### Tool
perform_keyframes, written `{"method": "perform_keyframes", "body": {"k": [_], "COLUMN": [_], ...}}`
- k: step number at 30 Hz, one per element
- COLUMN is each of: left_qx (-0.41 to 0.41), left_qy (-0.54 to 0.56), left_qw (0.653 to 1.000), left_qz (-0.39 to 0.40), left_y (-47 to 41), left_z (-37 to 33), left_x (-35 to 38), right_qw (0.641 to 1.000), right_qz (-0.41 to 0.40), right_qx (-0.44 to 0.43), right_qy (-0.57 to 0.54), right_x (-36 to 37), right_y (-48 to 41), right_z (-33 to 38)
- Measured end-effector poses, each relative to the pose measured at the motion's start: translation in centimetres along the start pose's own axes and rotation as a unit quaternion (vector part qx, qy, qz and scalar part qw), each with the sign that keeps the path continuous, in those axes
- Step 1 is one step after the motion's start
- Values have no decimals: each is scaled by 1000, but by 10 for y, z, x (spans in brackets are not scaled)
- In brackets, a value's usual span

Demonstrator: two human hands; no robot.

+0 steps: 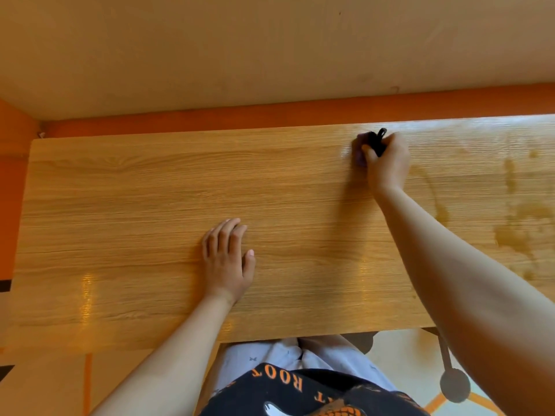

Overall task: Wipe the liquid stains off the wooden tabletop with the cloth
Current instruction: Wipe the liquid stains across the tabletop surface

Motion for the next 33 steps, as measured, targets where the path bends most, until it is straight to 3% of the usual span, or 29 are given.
{"method": "perform_keyframes", "body": {"k": [3,8,11,15,27,33], "left_qx": [1,-3,-1,2,19,20], "left_qy": [-5,-12,-18,-17,-9,-2], "left_qw": [1000,1000,1000,1000,999,999], "left_qz": [5,4,0,-3,-29,-36], "left_y": [1,2,2,2,-1,0], "left_z": [-1,-3,-3,-5,-1,-3], "left_x": [-1,-2,-2,-2,-1,-1], "right_qw": [1000,973,964,969,996,995], "right_qz": [12,89,100,76,-33,-23], "right_qx": [-20,-211,-246,-234,-66,-68], "right_qy": [14,35,32,13,46,73], "right_x": [9,42,50,44,-13,-23], "right_y": [13,71,74,43,-65,-78], "right_z": [21,89,104,94,-14,-24]}}
Point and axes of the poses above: each hand's wrist, its own y-axis away from the middle knuckle, its own x-axis out of the palm, z = x × y, the point moved 4 cm from there along -y, towards the middle knuckle, and after that the axes turned 15 degrees about y, right-handed, at the moved point
